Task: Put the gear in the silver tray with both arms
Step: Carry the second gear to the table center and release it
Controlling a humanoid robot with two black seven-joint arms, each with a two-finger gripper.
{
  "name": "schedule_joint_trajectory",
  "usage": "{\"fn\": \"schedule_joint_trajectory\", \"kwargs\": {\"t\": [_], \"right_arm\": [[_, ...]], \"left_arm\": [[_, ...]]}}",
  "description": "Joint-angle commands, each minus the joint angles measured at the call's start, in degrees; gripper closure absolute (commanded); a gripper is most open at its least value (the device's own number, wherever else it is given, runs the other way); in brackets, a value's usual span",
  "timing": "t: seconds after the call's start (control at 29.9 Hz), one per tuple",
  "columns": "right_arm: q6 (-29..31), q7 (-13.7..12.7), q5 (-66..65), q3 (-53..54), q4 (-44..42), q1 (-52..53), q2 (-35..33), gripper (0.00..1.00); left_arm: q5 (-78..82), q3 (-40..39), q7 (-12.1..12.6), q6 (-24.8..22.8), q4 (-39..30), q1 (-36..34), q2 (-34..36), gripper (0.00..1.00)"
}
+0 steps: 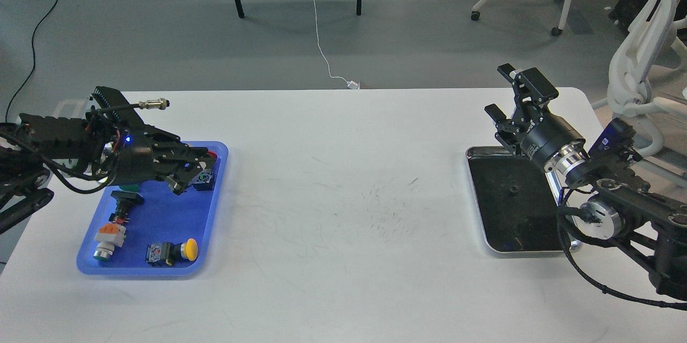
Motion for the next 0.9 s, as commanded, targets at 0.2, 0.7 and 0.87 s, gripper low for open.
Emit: {"fn": "schedule_joint_trajectory", "kwargs": {"t": [0.2,0.7,0.87], "right_arm": [[-0.08,0.0,5.54,-3.42,1.7,14.13,0.93,0.02],[-0.87,0.0,12.15,-12.31,-0.4,23.64,5.33,0.02],[-0.78,0.0,12.15,-12.31,-0.41,23.28,4.89,0.02]], "left_arm": [[0.01,6.94,0.0,-7.2,-1.96,-11.68,-17.45,0.9],[0.01,21.98,0.0,-7.2,24.4,-20.57,-50.76,0.89],[0.01,22.07,0.0,-7.2,28.54,-20.4,-52.01,0.89]]}}
